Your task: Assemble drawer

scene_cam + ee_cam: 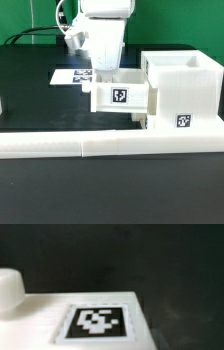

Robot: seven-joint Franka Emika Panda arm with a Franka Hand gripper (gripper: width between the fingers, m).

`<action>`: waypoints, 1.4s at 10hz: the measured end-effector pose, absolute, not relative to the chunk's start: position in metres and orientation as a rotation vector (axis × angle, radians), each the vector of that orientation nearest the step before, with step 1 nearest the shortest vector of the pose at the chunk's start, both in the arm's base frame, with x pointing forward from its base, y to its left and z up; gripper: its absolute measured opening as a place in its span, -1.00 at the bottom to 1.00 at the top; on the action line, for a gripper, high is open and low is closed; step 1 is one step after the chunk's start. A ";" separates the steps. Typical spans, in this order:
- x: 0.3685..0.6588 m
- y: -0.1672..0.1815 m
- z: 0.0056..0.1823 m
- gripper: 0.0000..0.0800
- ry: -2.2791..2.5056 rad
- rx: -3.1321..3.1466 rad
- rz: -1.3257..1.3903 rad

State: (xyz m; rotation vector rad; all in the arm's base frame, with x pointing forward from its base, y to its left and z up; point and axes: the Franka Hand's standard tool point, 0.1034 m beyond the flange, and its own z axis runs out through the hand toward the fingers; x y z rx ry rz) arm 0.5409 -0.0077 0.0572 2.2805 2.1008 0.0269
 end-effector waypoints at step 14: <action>0.546 -0.003 0.057 -0.89 2.151 2.265 -0.016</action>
Offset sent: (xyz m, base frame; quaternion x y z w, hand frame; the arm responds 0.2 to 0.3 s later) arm 0.0160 0.0051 -0.0016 0.0526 -0.0131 -0.0389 0.9978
